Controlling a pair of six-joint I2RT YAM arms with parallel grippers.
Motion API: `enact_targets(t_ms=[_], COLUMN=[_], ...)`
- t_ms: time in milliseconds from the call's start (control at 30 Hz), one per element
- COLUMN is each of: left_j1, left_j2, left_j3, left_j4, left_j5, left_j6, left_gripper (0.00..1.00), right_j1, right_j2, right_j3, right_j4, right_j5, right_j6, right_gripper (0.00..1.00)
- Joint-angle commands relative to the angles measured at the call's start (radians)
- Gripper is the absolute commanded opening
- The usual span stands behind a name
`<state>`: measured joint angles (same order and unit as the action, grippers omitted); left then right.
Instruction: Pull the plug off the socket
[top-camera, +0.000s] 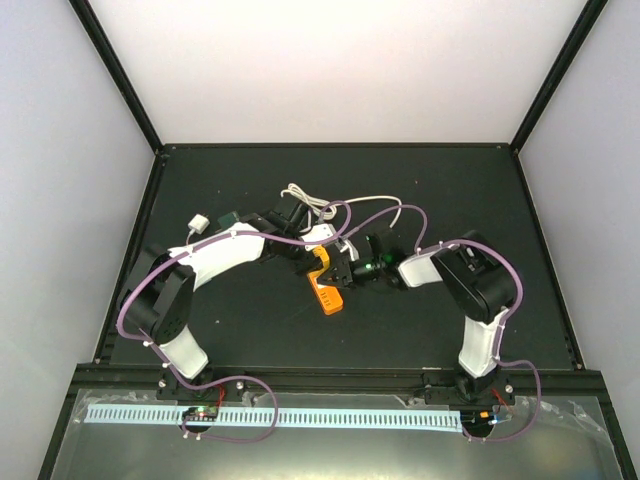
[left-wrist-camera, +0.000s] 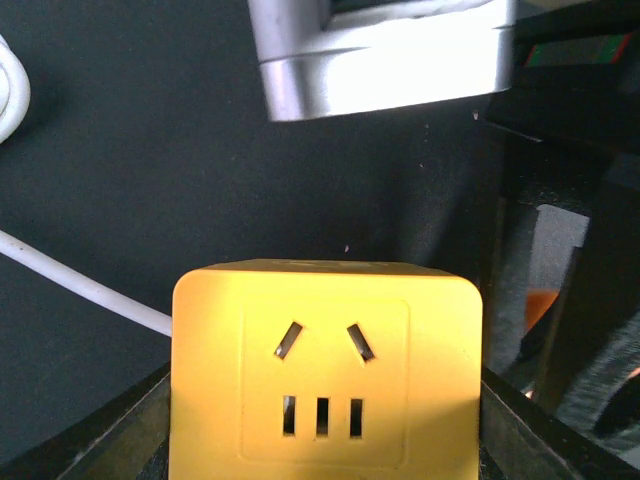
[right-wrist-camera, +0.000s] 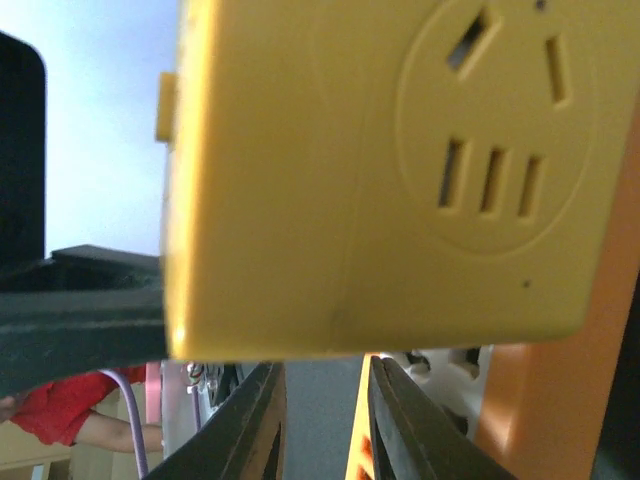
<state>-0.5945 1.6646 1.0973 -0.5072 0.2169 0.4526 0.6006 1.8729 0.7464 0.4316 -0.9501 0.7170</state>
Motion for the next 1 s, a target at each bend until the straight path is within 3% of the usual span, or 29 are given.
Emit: enact_targets(t_ms=[0, 700, 967], left_j1=[0.009, 0.011, 0.008], left_j2=[0.009, -0.056, -0.069], left_j3=[0.025, 0.069, 0.079], left_j4=[0.000, -0.043, -0.056], left_j5=[-0.011, 0.103, 0.086], left_j6=[0.005, 0.048, 0.068], left_gripper=[0.22, 0.17, 0.17], right_j1=[0.004, -0.032, -0.033], right_j2=[0.043, 0.114, 0.137], right_j3=[0.022, -0.016, -0.009], right_j4=[-0.006, -0.025, -0.035], right_j5=[0.015, 0.030, 0.032], right_j6=[0.022, 0.040, 0.042], right_gripper=[0.27, 0.24, 0.24])
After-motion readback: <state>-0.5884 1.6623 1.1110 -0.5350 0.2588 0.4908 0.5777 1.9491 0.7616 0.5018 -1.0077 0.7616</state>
